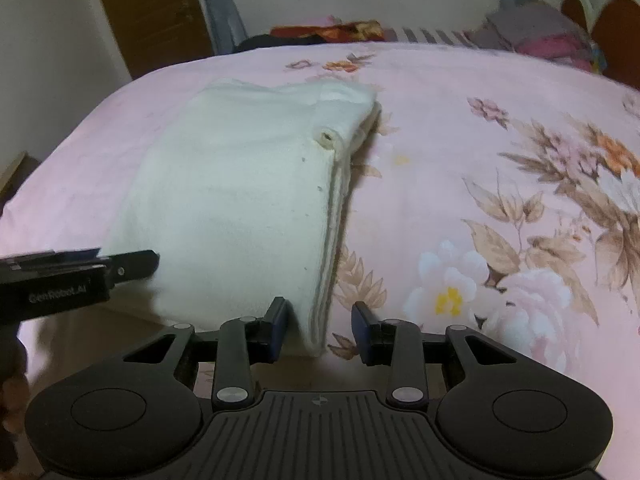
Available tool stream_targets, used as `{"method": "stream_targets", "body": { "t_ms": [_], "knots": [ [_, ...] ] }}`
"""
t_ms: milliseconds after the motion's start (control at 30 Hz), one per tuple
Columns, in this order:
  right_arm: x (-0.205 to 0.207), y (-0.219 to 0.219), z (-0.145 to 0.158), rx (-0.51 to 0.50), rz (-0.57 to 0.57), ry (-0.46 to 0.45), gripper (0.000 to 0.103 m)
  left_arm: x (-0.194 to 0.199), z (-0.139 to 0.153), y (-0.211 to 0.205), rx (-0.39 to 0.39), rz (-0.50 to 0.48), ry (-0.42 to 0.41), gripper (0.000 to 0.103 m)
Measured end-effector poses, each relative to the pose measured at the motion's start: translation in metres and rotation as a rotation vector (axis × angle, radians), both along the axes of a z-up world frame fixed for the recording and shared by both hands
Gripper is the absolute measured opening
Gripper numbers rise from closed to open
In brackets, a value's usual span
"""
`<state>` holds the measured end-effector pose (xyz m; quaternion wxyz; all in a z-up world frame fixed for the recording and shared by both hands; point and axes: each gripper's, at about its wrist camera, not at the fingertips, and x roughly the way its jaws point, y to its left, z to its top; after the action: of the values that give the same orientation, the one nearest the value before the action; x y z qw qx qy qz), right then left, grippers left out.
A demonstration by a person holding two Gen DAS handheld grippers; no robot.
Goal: Fold small clothes
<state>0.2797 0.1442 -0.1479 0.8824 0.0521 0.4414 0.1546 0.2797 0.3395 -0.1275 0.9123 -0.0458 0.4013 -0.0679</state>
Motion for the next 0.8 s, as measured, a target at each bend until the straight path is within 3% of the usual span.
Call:
{"method": "stream_targets", "body": {
  "t_ms": [167,233,267,300,367,467,600,800],
  "knots": [
    [0.003,0.001,0.002,-0.018,0.012,-0.013,0.036,-0.005,0.011,-0.004,0.009,0.044,0.002,0.074],
    [-0.003,0.001,0.013,-0.012,-0.002,-0.046,0.038,-0.013,0.017,-0.006,0.013,0.062,-0.022,0.087],
    [-0.008,-0.001,0.017,0.002,-0.008,-0.061,0.048,-0.018,0.021,-0.007,0.027,0.071,-0.04,0.088],
    [-0.013,-0.003,0.022,0.017,-0.016,-0.074,0.067,-0.023,0.026,-0.009,0.032,0.077,-0.057,0.091],
    [-0.025,-0.009,0.03,0.021,-0.033,-0.103,0.076,-0.034,0.035,-0.011,0.016,0.085,-0.073,0.102],
    [-0.044,-0.021,0.04,0.023,-0.034,-0.121,0.076,-0.054,0.05,-0.018,0.031,0.097,-0.079,0.103],
    [-0.078,-0.04,0.055,0.04,-0.042,-0.143,0.076,-0.086,0.069,-0.027,0.056,0.14,-0.024,0.103],
    [-0.148,-0.07,0.086,0.066,-0.032,-0.199,0.077,-0.166,0.104,-0.052,0.141,0.147,-0.098,0.103]
  ]
}}
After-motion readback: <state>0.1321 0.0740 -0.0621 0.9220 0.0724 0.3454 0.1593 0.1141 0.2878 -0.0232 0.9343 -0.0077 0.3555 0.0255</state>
